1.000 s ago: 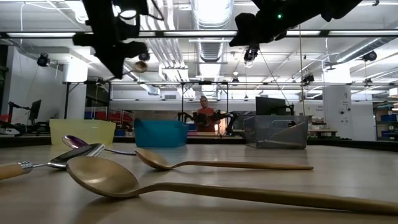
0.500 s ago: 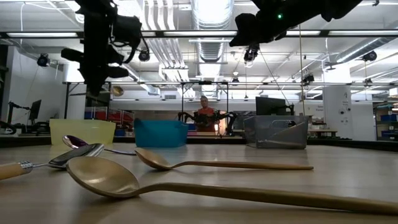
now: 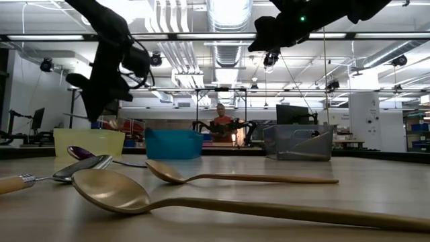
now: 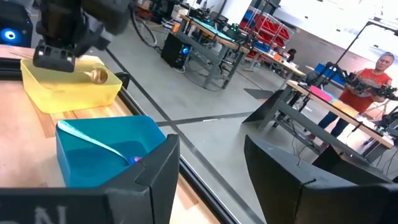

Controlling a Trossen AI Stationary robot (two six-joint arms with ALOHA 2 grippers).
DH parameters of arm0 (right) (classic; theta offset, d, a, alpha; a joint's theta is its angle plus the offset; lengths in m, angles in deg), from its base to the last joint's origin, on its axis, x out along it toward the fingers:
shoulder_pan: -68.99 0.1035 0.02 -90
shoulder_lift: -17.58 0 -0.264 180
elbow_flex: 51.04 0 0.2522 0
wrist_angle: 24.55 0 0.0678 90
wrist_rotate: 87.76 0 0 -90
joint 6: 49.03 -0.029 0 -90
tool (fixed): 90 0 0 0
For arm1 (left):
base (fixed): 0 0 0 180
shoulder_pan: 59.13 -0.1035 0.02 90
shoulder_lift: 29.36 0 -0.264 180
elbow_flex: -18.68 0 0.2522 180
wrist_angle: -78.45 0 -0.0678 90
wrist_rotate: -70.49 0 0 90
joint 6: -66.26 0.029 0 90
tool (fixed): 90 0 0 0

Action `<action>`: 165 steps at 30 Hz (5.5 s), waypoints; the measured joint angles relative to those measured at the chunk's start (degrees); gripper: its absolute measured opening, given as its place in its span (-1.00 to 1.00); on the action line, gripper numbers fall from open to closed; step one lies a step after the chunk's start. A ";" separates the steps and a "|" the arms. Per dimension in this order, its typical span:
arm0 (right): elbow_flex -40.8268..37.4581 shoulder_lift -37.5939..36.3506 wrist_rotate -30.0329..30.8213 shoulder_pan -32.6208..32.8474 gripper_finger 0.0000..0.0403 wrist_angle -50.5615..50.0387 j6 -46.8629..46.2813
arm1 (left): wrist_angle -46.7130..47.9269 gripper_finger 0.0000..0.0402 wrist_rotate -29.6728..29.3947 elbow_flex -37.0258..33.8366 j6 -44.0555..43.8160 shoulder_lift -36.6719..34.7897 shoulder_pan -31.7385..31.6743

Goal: Sort silverware by color (type)
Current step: Put the gold spoon into the yellow bin, then put the blue spoon into the blue bin

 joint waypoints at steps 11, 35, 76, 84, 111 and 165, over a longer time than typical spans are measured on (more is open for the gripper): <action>0.00 0.00 0.00 0.00 -0.14 -0.38 0.23 | 0.05 -1.00 0.04 -0.02 0.88 7.49 -4.53; 0.00 0.00 0.02 0.00 -0.14 -1.63 0.63 | -1.22 -0.82 -2.09 -0.04 0.92 9.98 -5.31; 17.72 0.16 -32.79 4.70 -0.37 -50.13 -54.69 | -29.83 -0.82 -14.00 -11.95 12.42 -11.84 64.05; 16.15 0.20 -42.34 7.58 -0.39 -63.87 -73.00 | -30.04 -0.82 -24.22 -11.75 13.90 -16.67 64.03; 0.76 5.09 -65.66 22.69 -0.44 -84.23 -114.12 | -38.10 -0.82 -35.01 -11.58 31.38 -20.79 63.72; 19.79 33.40 -50.55 23.63 -0.44 -95.82 -85.46 | -42.67 -0.82 -36.49 -11.58 29.70 -20.79 63.72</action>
